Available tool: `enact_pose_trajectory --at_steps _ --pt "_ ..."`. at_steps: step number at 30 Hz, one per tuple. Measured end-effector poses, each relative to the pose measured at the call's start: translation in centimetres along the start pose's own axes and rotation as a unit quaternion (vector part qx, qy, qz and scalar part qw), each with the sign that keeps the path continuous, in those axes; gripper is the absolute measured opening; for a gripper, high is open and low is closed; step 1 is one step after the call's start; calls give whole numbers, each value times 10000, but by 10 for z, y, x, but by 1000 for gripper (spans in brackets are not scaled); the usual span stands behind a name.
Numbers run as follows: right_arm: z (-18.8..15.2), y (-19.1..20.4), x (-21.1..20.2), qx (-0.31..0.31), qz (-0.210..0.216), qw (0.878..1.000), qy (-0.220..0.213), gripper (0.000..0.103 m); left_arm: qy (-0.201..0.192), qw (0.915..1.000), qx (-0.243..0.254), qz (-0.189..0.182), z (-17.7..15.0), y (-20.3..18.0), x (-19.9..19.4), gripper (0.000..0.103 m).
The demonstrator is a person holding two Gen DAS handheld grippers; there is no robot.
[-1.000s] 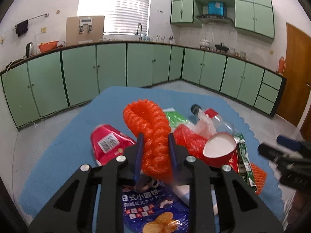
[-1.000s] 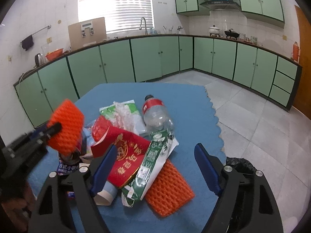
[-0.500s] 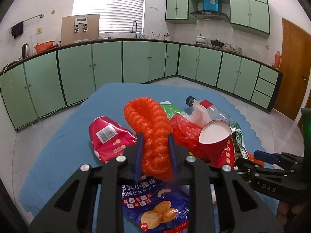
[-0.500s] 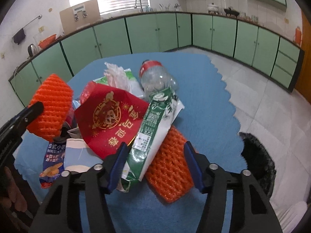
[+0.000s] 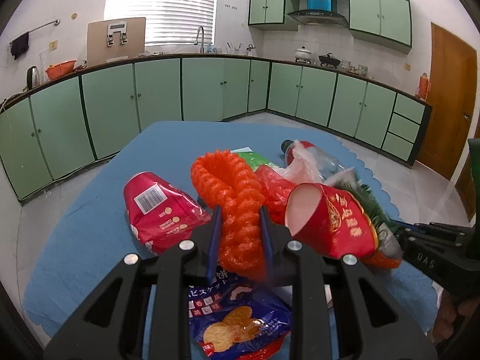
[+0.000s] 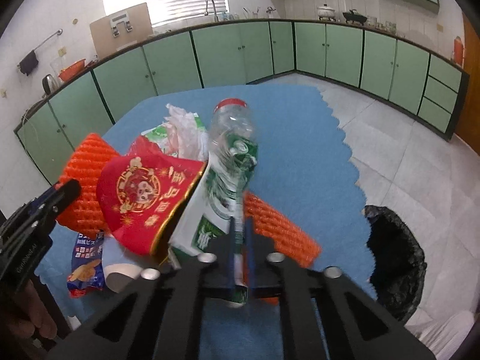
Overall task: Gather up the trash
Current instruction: 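Carry the orange net and milk carton to the black bin and release both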
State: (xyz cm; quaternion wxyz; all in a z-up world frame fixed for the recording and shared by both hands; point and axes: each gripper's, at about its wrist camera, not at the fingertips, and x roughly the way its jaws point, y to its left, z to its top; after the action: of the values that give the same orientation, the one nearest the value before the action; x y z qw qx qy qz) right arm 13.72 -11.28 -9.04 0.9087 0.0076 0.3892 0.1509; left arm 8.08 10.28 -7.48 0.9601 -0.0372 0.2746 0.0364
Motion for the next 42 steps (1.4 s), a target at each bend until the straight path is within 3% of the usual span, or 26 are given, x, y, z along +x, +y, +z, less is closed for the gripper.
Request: enact_pose_trajectory --at_steps 8,12,19,28,34,42 --pt "0 4 3 -157 -34 9998 118 9 -3 10000 27 -12 -3 -2 0 23" --pt "-2 5 9 -226 -21 9995 236 3 16 10000 32 -27 -3 0 0 23" --pt "6 5 -8 -256 68 9996 -73 3 -70 9999 22 -69 2 2 -5 23" --pt "24 -11 -40 -79 190 9984 -517 3 -567 9980 114 -249 29 -11 -30 23" --pt "32 -38 -63 100 -25 9964 -838 3 -756 9943 237 -713 45 -43 -34 23" --pt "28 -106 -90 492 -770 9900 -1073 3 -741 9838 475 -1562 48 -118 -15 23"
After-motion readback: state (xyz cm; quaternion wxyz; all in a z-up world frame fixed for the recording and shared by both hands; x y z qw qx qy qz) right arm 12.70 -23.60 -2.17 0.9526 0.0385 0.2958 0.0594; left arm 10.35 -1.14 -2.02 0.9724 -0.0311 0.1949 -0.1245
